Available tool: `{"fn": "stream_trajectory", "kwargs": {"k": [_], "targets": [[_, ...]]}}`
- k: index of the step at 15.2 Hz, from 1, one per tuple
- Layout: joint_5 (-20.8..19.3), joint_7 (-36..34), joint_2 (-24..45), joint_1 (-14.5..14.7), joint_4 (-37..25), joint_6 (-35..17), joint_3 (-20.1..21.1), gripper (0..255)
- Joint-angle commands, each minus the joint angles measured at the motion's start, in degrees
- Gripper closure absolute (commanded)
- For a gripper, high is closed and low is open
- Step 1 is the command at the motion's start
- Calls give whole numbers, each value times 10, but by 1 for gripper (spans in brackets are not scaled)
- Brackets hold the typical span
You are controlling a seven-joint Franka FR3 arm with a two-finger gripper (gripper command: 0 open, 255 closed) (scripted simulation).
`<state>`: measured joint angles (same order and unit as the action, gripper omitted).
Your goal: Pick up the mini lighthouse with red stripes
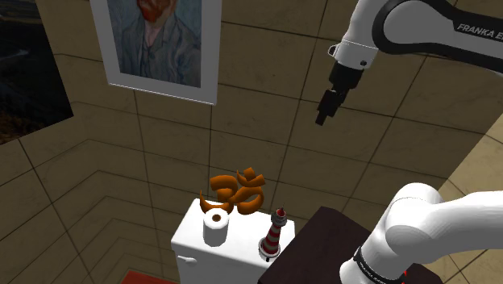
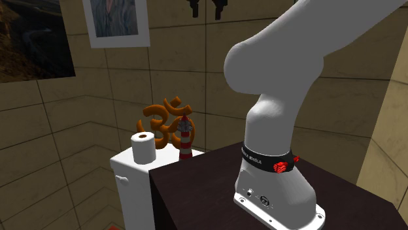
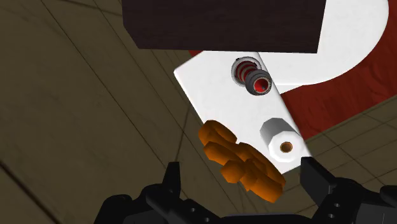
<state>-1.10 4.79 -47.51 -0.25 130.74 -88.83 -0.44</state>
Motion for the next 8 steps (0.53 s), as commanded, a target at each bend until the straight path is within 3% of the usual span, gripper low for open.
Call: {"fn": "stream_trajectory", "kwargs": {"k": [1,8], "targets": [[0,0,0,0,0,0,0,0],[16,-30,33,13,97,-77,34,0]]}}
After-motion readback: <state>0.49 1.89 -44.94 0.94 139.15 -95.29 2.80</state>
